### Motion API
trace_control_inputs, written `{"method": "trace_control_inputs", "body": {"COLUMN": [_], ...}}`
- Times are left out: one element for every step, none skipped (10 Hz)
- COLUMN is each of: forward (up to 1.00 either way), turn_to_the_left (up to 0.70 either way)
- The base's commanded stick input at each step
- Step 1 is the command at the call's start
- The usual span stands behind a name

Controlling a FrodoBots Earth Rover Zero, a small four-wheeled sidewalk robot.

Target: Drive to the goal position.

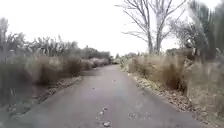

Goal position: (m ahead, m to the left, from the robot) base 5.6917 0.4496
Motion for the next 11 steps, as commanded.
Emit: {"method": "trace_control_inputs", "body": {"forward": [1.00, 1.00, 1.00, 1.00, 1.00, 1.00, 1.00, 1.00, 1.00, 1.00, 1.00], "turn_to_the_left": [0.00, 0.00, 0.00, 0.00, 0.00, -0.01, -0.09, -0.17, 0.00, 0.00, 0.00]}}
